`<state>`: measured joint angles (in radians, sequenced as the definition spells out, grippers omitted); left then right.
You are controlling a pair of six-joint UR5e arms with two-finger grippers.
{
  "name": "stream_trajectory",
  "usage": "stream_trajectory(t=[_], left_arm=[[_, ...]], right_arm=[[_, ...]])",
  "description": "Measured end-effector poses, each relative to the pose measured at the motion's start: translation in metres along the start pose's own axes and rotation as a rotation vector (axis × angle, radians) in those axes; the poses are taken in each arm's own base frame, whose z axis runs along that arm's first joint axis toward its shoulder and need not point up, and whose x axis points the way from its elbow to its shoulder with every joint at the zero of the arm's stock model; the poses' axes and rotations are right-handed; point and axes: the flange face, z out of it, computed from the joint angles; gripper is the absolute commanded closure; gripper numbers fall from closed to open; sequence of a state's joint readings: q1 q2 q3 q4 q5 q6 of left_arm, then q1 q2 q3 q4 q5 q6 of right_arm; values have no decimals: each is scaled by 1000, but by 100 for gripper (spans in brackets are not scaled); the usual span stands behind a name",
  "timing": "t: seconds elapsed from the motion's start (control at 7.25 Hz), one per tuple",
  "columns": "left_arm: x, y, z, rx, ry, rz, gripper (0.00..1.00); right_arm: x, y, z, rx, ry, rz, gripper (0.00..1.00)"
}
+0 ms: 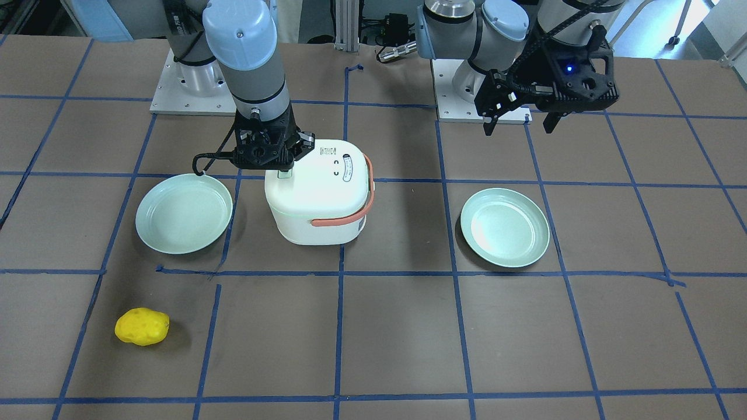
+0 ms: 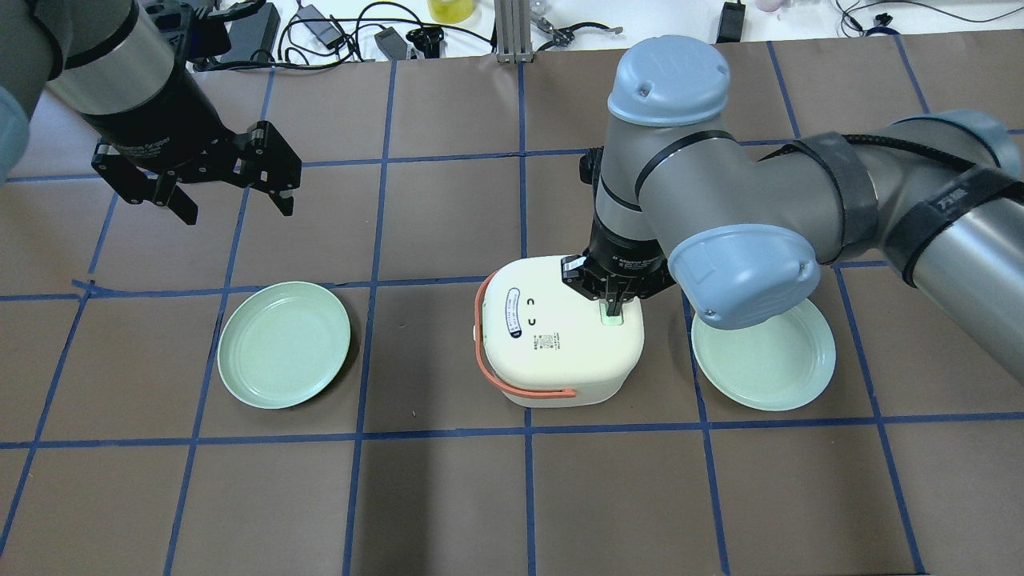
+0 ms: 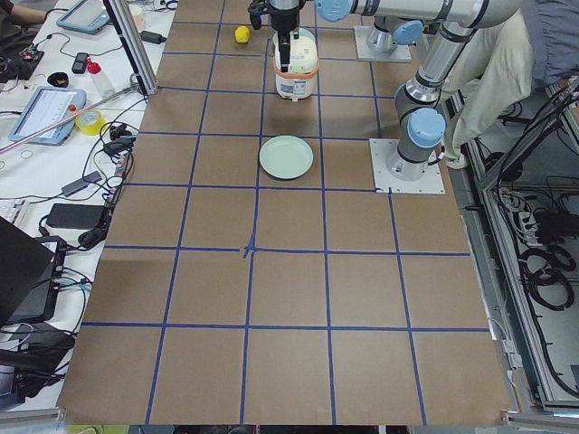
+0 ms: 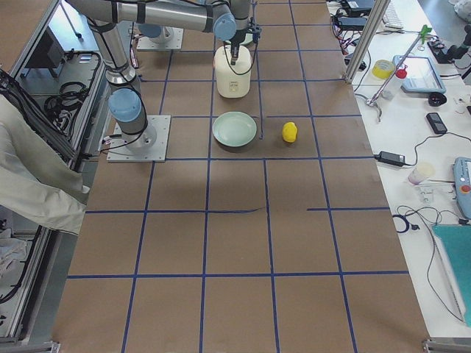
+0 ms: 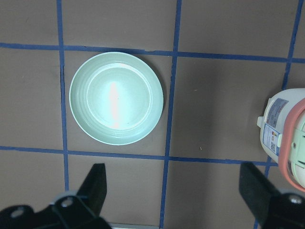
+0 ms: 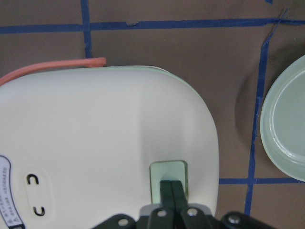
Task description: Press rice cooker button
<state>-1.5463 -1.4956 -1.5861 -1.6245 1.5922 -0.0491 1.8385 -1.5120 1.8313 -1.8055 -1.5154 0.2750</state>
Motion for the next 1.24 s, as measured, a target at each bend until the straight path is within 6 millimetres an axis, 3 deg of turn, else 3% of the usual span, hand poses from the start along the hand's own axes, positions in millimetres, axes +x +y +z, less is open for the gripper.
stream_trajectory(t=[0.14,0.28,0.55,0.69,0.97,1.24], left_arm=[[0,0,0,0,0,0,0],[0,0,0,0,0,0,0],[0,0,0,0,0,0,0],[0,0,0,0,0,0,0],[0,0,0,0,0,0,0],[0,0,0,0,0,0,0]], right_arm=[[-1,0,1,2,-7,-3,27],[-1,-1,-2,8,-6,-1,0],[3,-7,-29,43,10,12,0],[11,-15,-56,46,29,27,0],[54,-37,-116,45,36,68,0],[101,-56,-160,93,28,89,0]])
